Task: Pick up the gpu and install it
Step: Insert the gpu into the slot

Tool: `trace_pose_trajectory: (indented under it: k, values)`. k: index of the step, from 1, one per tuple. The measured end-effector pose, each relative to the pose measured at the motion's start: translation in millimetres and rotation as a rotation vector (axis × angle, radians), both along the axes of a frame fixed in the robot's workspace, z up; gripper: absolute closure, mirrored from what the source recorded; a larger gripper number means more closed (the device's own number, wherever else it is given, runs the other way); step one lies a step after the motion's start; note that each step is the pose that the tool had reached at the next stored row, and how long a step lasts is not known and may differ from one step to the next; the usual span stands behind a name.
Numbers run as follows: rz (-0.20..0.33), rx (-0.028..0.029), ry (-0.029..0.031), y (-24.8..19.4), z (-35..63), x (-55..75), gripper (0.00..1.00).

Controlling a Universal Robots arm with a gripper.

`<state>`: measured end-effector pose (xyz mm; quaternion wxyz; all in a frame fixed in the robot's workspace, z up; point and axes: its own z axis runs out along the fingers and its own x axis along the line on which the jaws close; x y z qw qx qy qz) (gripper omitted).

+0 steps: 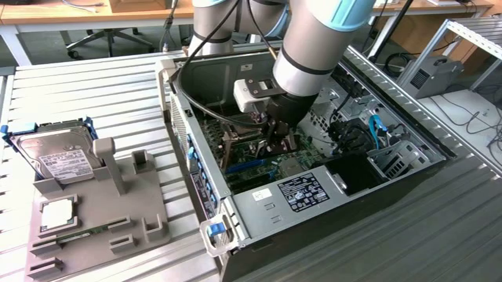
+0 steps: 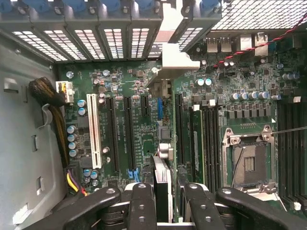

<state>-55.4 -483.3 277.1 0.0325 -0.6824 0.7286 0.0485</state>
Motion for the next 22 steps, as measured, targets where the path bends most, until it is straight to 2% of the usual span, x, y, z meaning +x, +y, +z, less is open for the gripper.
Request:
trace_pose_trajectory:
  k: [4,7,22]
  values:
    - [0.0,0.0,0.0,4.1,-1.1,-5.2,0.71]
    - [0.0,0.0001,0.0,8.0,-2.2,-13.9,0.71]
    - [0.043,0.0001,-0.0001,8.5,-7.3,-27.0,0.71]
